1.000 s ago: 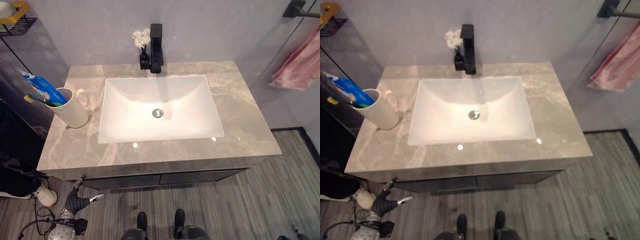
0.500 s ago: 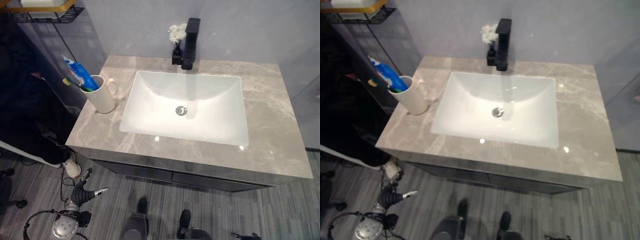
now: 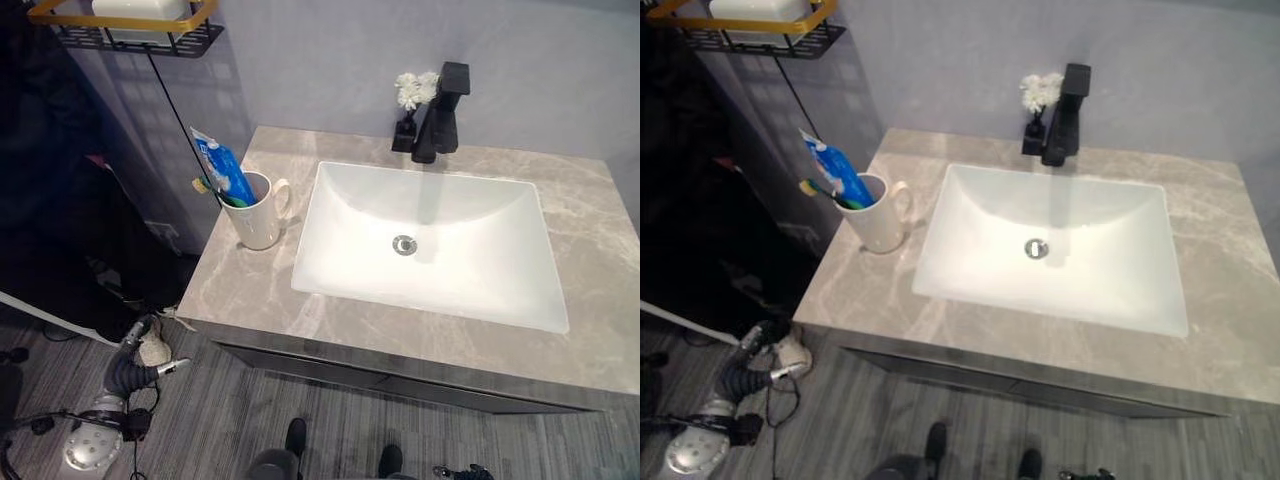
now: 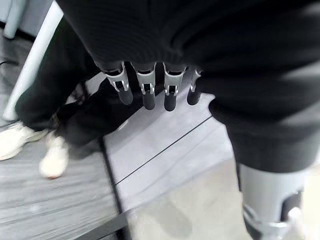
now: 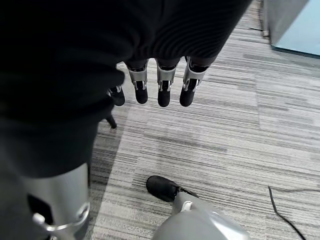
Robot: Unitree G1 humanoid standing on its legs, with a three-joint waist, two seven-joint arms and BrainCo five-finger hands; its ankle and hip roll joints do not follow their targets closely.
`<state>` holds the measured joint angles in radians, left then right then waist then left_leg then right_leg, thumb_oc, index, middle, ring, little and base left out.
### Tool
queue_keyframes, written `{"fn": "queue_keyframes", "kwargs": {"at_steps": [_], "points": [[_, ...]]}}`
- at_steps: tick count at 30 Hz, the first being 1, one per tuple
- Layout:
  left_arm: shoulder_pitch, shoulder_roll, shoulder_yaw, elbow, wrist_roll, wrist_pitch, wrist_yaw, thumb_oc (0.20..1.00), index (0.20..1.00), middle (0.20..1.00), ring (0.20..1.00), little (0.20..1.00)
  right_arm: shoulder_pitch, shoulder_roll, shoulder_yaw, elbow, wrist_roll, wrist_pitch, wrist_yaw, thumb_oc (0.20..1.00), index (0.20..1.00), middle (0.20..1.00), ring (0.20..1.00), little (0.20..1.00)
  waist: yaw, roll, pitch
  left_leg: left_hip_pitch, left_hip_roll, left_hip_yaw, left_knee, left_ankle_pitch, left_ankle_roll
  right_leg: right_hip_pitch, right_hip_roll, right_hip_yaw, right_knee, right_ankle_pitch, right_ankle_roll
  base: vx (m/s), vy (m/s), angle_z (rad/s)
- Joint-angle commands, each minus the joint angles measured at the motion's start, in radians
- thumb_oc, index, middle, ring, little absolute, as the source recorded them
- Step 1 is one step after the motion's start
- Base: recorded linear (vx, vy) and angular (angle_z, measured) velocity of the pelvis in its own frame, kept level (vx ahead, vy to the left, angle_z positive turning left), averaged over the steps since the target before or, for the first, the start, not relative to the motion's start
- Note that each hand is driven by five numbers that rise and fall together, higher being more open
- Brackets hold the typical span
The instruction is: Put brush and paste in cup on sink, flatten towel.
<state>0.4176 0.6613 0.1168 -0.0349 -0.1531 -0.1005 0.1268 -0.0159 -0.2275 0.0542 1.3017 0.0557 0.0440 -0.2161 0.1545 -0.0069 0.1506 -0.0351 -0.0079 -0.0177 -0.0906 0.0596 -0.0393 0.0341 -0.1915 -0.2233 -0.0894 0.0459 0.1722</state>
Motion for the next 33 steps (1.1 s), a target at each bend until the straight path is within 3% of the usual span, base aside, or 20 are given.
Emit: {"fn": "queue_keyframes", "kwargs": {"at_steps": [1, 2, 3, 7, 14, 25, 33], "points": [[0.062, 0.029, 0.091, -0.095, -0.066, -0.066, -0.009, 0.617, 0.617, 0.617, 0.617, 0.617, -0.018, -0.021, 0.061, 0.016, -0.034, 0.009, 0.010, 1.000, 1.000, 1.000, 1.000, 1.000, 0.005, -0.016, -0.026, -0.041, 0.004, -0.009, 0.011, -0.027, -0.007, -0.013, 0.041, 0.004, 0.010, -0.016, -0.006, -0.01, -0.007, -0.05], [0.069, 0.038, 0.130, -0.125, -0.098, -0.074, -0.005, 0.482, 0.482, 0.482, 0.482, 0.482, -0.016, -0.019, 0.063, 0.013, -0.033, 0.010, 0.015, 1.000, 1.000, 1.000, 1.000, 1.000, 0.011, -0.016, -0.025, -0.042, 0.006, -0.011, 0.005, -0.023, -0.010, -0.013, 0.040, 0.001, 0.008, -0.016, -0.005, -0.01, -0.012, -0.06], [0.070, 0.041, 0.148, -0.141, -0.110, -0.075, -0.004, 0.200, 0.200, 0.200, 0.200, 0.200, -0.017, -0.017, 0.064, 0.015, -0.032, 0.011, 0.017, 1.000, 1.000, 1.000, 1.000, 1.000, 0.012, -0.017, -0.024, -0.042, 0.006, -0.014, 0.003, -0.022, -0.012, -0.013, 0.039, -0.002, 0.007, -0.016, -0.006, -0.02, -0.014, -0.04], [0.056, 0.035, 0.195, -0.198, -0.163, -0.085, 0.002, 0.200, 0.200, 0.200, 0.200, 0.200, -0.012, -0.011, 0.064, 0.010, -0.025, 0.012, 0.024, 1.000, 1.000, 1.000, 1.000, 1.000, 0.013, -0.016, -0.021, -0.052, 0.009, -0.024, 0.003, -0.014, -0.020, -0.015, 0.040, -0.016, 0.004, -0.018, -0.010, -0.01, -0.018, 0.05], [-0.038, -0.026, 0.117, -0.286, -0.249, -0.086, -0.026, 0.200, 0.200, 0.200, 0.200, 0.200, -0.021, -0.010, 0.069, 0.022, -0.033, 0.028, 0.028, 1.000, 1.000, 1.000, 1.000, 1.000, -0.016, -0.003, 0.000, -0.072, 0.014, -0.030, 0.003, -0.001, -0.029, -0.038, 0.040, -0.019, 0.002, -0.010, -0.014, -0.03, -0.026, 0.11], [-0.117, -0.053, 0.032, -0.287, -0.399, -0.048, -0.050, 0.200, 0.200, 0.200, 0.200, 0.200, -0.044, -0.024, 0.080, 0.030, -0.052, 0.045, 0.024, 1.000, 1.000, 1.000, 1.000, 1.000, -0.055, 0.017, 0.011, -0.122, 0.026, -0.005, 0.003, 0.021, -0.037, -0.107, 0.044, 0.015, 0.002, 0.008, -0.015, -0.03, -0.002, -0.12], [-0.221, -0.081, -0.037, -0.217, -0.469, -0.039, -0.009, 0.200, 0.200, 0.200, 0.200, 0.200, -0.085, -0.027, 0.106, 0.007, -0.035, 0.048, 0.012, 1.000, 1.000, 1.000, 1.000, 1.000, -0.082, 0.034, 0.025, -0.176, 0.026, -0.001, 0.003, 0.037, -0.042, -0.163, 0.040, 0.023, 0.002, 0.018, -0.020, 0.00, -0.001, -0.03]]}}
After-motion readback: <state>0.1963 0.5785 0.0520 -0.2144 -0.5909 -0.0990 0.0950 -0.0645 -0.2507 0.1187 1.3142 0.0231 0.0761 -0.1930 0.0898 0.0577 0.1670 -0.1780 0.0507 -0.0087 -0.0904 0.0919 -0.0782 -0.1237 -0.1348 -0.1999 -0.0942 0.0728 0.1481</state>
